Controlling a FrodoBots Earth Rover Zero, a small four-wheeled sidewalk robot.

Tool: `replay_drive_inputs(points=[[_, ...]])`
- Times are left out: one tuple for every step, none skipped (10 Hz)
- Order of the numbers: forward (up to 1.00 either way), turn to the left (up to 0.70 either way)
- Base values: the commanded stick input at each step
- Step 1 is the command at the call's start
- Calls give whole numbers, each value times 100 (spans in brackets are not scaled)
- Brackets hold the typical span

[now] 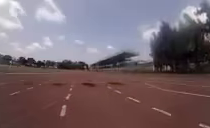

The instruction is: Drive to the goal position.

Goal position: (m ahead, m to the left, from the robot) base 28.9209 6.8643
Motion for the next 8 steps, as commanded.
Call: replay_drive_inputs(points=[[70,0],[70,0],[70,0],[70,0],[70,0],[70,0],[70,0],[70,0]])
